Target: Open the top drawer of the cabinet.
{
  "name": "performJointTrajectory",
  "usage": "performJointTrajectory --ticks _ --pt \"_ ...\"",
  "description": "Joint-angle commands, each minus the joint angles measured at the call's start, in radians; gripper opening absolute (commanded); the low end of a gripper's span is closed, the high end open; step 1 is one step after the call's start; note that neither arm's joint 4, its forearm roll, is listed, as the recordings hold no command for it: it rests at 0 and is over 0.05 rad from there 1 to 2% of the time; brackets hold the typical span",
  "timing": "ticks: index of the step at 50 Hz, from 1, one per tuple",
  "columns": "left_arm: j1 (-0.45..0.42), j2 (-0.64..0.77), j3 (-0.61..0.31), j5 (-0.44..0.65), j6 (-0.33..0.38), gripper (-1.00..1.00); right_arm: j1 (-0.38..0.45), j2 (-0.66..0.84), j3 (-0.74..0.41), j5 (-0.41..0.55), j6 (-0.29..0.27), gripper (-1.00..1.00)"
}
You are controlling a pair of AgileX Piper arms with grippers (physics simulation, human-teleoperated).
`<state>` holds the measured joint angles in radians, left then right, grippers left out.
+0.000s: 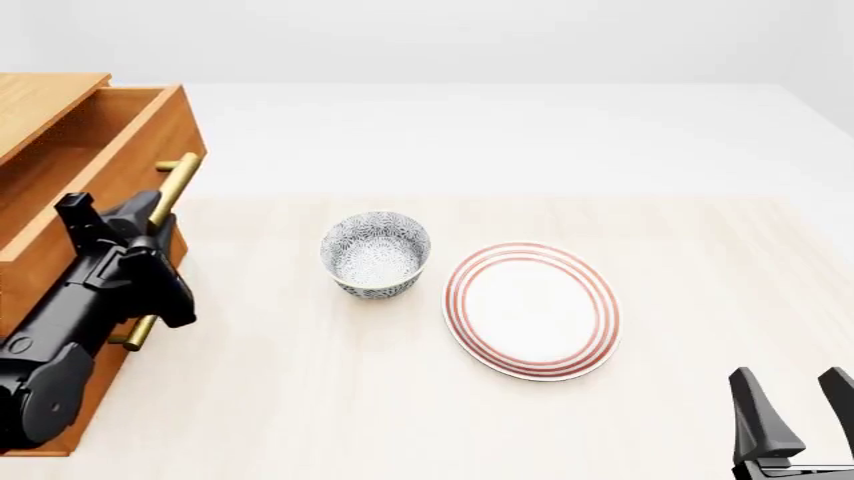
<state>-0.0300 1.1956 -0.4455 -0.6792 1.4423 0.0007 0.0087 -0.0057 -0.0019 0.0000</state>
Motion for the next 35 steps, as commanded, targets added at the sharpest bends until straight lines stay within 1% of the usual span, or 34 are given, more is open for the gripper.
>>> performJointTrajectory --ticks 1,9,10,14,18,19,24,30,31,33,35 --pt "-0.054 -0.054 0.06 0.025 0.007 -1.0 0.0 -0.001 0.001 0.0 0.0 1.0" --pt "-0.067 -0.071 0.093 0.009 0.011 -1.0 0.0 -0.001 0.001 0.0 0.0 1.0" --pt "-0.067 -0.072 0.096 0.008 0.012 1.0 0.0 -0.001 0.001 0.0 0.0 1.0" --pt "-0.075 -0.093 0.111 0.013 0.01 1.0 0.0 -0.001 0.001 0.0 0.0 1.0" --pt "-0.08 -0.112 0.148 -0.009 0.03 1.0 0.0 -0.001 0.001 0.0 0.0 1.0" --pt "-0.093 -0.111 0.147 -0.001 0.027 1.0 0.0 -0.001 0.001 0.0 0.0 1.0" --pt "-0.098 -0.14 0.178 -0.004 0.032 1.0 0.0 -0.001 0.001 0.0 0.0 1.0" --pt "-0.087 -0.184 0.248 -0.061 0.082 1.0 0.0 -0.001 0.001 0.0 0.0 1.0" --pt "-0.084 -0.219 0.246 -0.035 0.082 1.0 0.0 -0.001 0.001 0.0 0.0 1.0" --pt "-0.086 -0.243 0.263 -0.032 0.083 1.0 0.0 -0.001 0.001 0.0 0.0 1.0" --pt "-0.081 -0.276 0.292 -0.051 0.102 1.0 0.0 -0.001 0.001 0.0 0.0 1.0"
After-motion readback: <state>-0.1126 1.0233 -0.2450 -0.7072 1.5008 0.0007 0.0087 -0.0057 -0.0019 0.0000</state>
